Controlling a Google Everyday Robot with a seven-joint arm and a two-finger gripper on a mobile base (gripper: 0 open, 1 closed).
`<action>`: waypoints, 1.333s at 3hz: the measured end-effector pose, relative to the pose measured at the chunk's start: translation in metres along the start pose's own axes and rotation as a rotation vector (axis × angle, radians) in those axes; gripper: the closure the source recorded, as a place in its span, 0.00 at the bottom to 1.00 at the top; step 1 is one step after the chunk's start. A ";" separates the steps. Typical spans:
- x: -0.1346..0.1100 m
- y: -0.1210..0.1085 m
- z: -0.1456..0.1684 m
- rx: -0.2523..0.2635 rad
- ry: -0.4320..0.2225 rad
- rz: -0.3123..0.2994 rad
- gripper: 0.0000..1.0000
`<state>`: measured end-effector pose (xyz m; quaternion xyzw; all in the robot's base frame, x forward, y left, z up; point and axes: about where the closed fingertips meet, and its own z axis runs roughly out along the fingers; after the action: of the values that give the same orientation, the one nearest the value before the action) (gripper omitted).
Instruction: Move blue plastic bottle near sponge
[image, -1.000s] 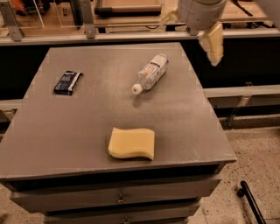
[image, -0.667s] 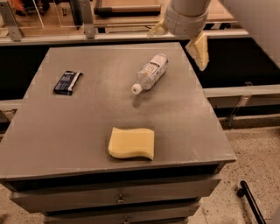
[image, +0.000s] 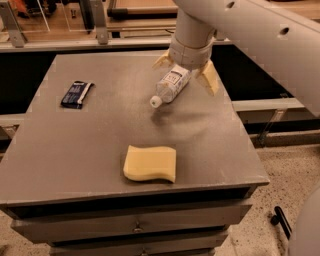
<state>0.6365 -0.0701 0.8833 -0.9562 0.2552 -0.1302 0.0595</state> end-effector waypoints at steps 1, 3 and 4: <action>-0.007 -0.008 0.025 -0.018 -0.020 -0.024 0.00; -0.011 -0.029 0.045 -0.019 -0.025 -0.059 0.00; -0.009 -0.039 0.047 -0.012 -0.024 -0.064 0.00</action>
Offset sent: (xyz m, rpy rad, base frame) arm 0.0237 0.0358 -0.0431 -0.0340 0.0231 0.0656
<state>0.6606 -0.0296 0.8437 -0.9657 0.2244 -0.1191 0.0528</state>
